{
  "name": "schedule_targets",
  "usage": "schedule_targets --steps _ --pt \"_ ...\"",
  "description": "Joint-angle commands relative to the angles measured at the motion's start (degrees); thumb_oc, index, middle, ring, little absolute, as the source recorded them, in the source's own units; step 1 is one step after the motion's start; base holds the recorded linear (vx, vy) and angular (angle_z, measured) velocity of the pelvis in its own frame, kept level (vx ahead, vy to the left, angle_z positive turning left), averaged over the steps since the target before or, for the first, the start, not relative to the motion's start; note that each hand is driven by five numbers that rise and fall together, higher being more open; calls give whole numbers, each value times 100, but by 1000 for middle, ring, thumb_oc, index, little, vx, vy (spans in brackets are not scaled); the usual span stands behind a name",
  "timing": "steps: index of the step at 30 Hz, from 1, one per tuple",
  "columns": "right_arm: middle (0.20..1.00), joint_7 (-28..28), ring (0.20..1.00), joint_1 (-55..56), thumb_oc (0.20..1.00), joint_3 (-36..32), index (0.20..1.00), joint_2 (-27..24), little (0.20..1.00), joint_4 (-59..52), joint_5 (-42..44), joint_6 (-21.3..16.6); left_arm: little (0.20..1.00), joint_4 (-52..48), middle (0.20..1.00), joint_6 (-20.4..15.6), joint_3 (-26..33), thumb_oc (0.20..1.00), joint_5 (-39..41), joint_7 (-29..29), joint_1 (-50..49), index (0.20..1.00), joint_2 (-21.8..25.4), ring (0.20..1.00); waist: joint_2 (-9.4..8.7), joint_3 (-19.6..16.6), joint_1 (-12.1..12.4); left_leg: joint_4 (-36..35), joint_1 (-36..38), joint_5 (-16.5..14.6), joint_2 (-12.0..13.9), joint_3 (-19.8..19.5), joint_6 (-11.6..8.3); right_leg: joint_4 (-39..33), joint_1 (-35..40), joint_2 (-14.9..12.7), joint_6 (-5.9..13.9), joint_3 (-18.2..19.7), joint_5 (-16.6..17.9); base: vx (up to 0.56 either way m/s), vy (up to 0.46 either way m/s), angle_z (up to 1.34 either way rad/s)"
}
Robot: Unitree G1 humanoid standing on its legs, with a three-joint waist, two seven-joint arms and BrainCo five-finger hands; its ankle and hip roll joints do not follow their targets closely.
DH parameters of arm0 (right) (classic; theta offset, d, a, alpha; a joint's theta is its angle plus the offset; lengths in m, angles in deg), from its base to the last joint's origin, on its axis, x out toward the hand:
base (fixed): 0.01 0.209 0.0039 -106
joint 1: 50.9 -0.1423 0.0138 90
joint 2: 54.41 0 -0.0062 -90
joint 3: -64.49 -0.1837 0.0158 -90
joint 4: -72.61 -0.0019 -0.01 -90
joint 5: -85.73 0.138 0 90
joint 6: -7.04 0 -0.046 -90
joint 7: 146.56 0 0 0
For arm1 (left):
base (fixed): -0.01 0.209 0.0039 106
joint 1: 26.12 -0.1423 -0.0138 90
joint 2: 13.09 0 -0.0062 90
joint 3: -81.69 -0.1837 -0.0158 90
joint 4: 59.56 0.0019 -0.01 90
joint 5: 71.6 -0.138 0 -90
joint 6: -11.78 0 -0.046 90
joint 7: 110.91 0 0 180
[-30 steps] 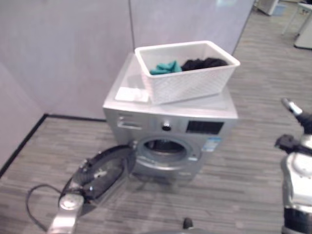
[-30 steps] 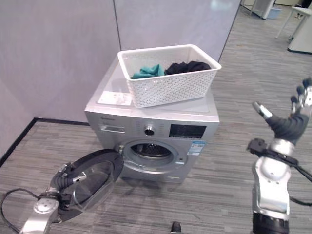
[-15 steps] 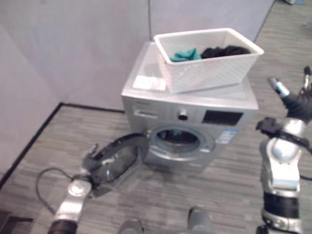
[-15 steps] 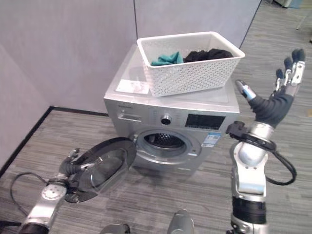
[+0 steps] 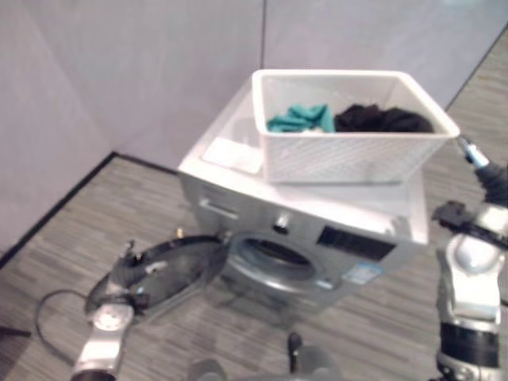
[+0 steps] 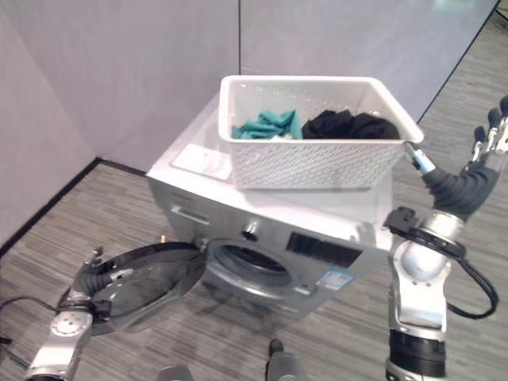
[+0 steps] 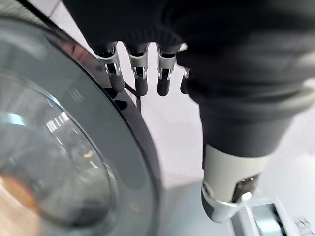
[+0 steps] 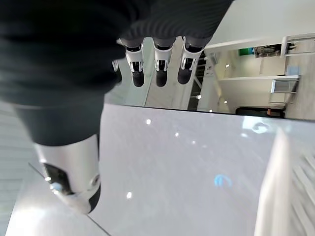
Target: Grab the laundry basket,head to the washer,open it,put in the laundry and shut it.
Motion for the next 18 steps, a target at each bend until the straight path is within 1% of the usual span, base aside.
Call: schedule_targets --steps 1,2,3,4,5,7,8,9,10,11,15,18 --pt "1000 -53 1000 -441 1000 -199 1000 -452 1000 -508 -205 -367 1000 -359 1000 -291 -572 1000 122 279 294 1000 38 1000 -1 -19 13 -1566 141 192 -450 398 -65 -584 289 -344 386 -152 -212 88 11 71" --pt "1000 -117 1000 -589 1000 -176 1000 -503 1000 -529 -269 -394 1000 -379 1000 -325 -654 1000 146 260 324 1000 53 1000 22 24 121 -1882 -35 364 -534 378 -132 -585 333 -298 386 -193 -234 170 24 50" --pt "1000 -142 1000 -899 1000 -124 1000 -630 1000 -556 -412 -361 1000 -334 1000 -309 -823 1000 143 281 459 1000 22 1000 85 -14 153 -2634 234 534 -597 406 -217 -512 364 -238 432 -253 -282 131 17 15" --pt "1000 -144 1000 -906 1000 -121 1000 -635 1000 -553 -414 -360 1000 -328 1000 -311 -822 1000 143 280 465 1000 17 1000 85 -1 155 -2671 265 552 -600 414 -217 -509 373 -240 432 -249 -285 171 17 -16" --pt "1000 -116 1000 -1043 1000 -76 1000 -629 1000 -627 -450 -423 1000 -336 1000 -311 -878 1000 130 291 481 1000 11 1000 104 -40 183 -2756 339 552 -645 338 -214 -515 425 -246 450 -241 -309 114 31 -28" --pt "1000 -90 1000 -1190 1000 -88 1000 -727 1000 -685 -530 -418 1000 -286 1000 -291 -1019 1000 90 380 525 1000 12 1000 101 -137 184 -2810 402 579 -671 339 -247 -588 538 -320 459 -305 -317 189 58 -19" --pt "1000 -22 1000 -1318 1000 -28 1000 -928 1000 -644 -627 -327 1000 -261 1000 -282 -1036 1000 69 431 497 1000 55 1000 80 -248 207 -2870 477 531 -677 370 -254 -669 617 -383 488 -308 -311 211 71 -8" --pt "1000 64 1000 -1337 1000 5 1000 -1005 1000 -622 -621 -298 1000 -268 1000 -276 -1028 1000 67 465 474 1000 65 1000 81 -279 220 -2906 531 515 -683 399 -249 -712 657 -410 502 -299 -306 168 56 -6" --pt "1000 74 1000 -1340 1000 9 1000 -1014 1000 -615 -613 -296 1000 -275 1000 -274 -1025 1000 67 471 464 1000 60 1000 83 -279 228 -2924 554 515 -686 414 -246 -728 672 -414 506 -290 -302 97 42 -9" --pt "1000 77 1000 -1399 1000 78 1000 -1161 1000 -514 -584 -252 1000 -251 1000 -289 -1028 1000 75 478 415 1000 76 1000 59 -300 242 -2934 611 493 -692 448 -243 -759 697 -442 520 -275 -288 85 39 -19" --pt "1000 365 1000 -1369 1000 166 1000 -1630 1000 -243 -479 -13 1000 -265 1000 -257 -953 1000 135 555 304 1000 126 1000 6 -319 251 -2937 780 403 -702 521 -223 -781 759 -495 553 -235 -274 80 42 -11" --pt "1000 616 1000 -1278 1000 177 1000 -1850 1000 -230 -349 56 1000 -303 1000 -235 -889 1000 155 629 193 1000 149 1000 -12 -325 219 -2940 896 306 -718 566 -182 -807 793 -522 582 -189 -265 69 42 -4"
